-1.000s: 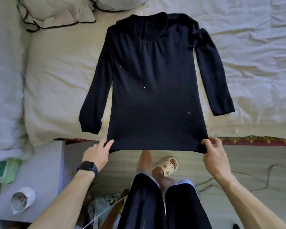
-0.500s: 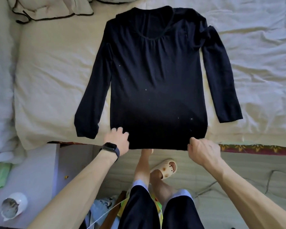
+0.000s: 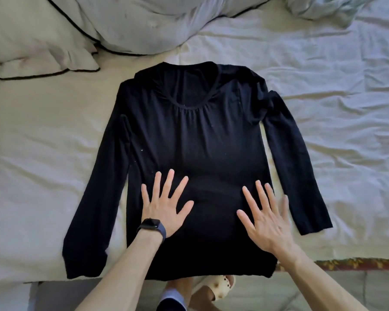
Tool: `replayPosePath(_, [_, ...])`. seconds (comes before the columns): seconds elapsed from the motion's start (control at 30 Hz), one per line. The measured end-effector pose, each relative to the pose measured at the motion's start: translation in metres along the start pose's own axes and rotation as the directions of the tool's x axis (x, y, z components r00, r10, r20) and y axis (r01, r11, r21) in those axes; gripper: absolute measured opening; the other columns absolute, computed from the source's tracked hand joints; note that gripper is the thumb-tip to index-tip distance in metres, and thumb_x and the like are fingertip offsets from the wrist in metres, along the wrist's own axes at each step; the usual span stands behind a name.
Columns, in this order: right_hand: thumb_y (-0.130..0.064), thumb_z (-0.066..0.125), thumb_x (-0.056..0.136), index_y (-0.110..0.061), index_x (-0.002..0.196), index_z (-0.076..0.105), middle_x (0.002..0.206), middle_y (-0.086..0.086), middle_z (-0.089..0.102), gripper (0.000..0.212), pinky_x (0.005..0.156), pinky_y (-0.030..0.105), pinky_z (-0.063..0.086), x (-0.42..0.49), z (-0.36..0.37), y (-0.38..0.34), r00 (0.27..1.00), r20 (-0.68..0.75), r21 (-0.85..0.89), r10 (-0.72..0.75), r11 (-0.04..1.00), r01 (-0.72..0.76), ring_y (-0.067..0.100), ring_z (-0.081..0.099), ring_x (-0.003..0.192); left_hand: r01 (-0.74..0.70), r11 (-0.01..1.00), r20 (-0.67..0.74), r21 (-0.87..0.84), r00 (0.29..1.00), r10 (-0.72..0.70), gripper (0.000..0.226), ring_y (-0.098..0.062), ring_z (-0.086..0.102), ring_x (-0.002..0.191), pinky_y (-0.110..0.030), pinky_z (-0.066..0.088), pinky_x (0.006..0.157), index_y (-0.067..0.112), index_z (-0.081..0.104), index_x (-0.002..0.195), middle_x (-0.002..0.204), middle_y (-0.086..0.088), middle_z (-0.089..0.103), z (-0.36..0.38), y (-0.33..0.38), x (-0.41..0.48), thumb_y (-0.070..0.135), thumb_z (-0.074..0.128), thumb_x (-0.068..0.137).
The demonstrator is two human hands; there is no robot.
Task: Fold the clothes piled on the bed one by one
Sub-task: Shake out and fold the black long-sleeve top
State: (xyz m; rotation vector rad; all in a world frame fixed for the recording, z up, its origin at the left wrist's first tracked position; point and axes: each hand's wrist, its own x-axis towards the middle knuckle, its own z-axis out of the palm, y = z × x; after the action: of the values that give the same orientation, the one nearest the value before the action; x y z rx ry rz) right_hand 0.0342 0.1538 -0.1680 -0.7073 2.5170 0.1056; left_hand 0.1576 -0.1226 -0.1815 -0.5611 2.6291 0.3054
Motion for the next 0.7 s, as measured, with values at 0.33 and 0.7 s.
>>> replayPosePath(0.33, [-0.048, 0.074, 0.087, -0.013, 0.143, 0.045, 0.132, 0.012, 0.058, 0.073, 0.095, 0.045, 0.049, 0.027, -0.078, 0.094, 0.845, 0.119, 0.514, 0.521, 0.696, -0.501, 0.033, 0.054, 0.121, -0.191, 0.981, -0.067, 0.02, 0.979, 0.192, 0.067, -0.03, 0.001, 0.153, -0.057, 0.007, 0.121, 0.036, 0.013, 0.158, 0.167, -0.005, 0.0, -0.086, 0.095, 0.091, 0.061, 0.031, 0.097])
replayPosePath(0.7, [-0.011, 0.056, 0.09, -0.011, 0.108, 0.065, 0.107, 0.02, 0.06, 0.021, 0.086, 0.048, 0.042, 0.119, -0.23, 0.269, 0.655, -0.495, 0.551, 0.571, 0.789, -0.272, 0.045, 0.052, 0.106, -0.019, 1.0, 0.187, 0.008, 0.982, 0.018, 0.07, -0.028, 0.002, 0.154, -0.064, 0.023, 0.113, 0.046, -0.016, 0.153, 0.167, 0.006, 0.005, -0.101, 0.204, 0.158, 0.051, 0.032, 0.103])
